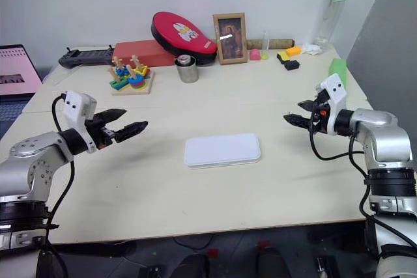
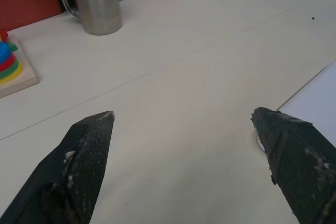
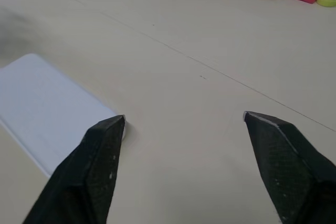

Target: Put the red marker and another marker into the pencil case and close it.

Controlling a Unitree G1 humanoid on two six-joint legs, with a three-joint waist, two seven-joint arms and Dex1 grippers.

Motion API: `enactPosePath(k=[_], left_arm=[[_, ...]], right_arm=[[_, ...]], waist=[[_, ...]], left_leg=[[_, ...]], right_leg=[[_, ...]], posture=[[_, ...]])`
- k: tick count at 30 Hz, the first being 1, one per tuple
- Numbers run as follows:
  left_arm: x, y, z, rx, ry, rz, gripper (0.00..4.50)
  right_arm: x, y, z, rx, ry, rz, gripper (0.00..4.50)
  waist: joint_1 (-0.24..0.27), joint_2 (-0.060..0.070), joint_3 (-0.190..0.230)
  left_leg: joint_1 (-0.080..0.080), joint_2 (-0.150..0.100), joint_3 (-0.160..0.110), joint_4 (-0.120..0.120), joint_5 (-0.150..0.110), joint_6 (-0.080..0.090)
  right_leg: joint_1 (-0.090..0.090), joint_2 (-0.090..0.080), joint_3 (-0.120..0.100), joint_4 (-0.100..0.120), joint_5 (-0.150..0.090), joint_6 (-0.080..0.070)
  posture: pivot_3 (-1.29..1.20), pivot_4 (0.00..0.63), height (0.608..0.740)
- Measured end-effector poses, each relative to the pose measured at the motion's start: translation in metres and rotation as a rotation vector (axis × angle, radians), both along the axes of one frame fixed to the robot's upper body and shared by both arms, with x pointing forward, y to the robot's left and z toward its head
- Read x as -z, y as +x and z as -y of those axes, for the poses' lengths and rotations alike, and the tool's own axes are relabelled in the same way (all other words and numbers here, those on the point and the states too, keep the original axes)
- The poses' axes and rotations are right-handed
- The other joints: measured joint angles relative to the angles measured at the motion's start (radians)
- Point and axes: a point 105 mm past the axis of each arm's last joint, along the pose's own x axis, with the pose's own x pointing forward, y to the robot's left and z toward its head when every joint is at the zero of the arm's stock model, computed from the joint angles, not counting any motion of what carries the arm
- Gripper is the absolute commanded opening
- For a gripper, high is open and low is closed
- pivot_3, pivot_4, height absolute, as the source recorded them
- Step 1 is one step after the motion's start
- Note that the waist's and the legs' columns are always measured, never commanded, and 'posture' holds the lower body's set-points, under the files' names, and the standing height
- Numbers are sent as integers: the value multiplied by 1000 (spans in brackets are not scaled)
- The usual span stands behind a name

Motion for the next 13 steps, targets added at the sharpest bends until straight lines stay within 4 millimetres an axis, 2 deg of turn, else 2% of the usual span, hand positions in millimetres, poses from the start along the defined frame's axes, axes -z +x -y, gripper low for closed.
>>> enactPosePath(k=[13], left_arm=[[3, -9, -14, -21, -9, -34, 4500]], right_arm=[[6, -3, -2, -18, -24, -18, 4463]], waist=[[0, 0, 0]], left_leg=[[0, 0, 0, 0, 0, 0]], right_leg=[[0, 0, 0, 0, 0, 0]], posture=[[0, 150, 740]])
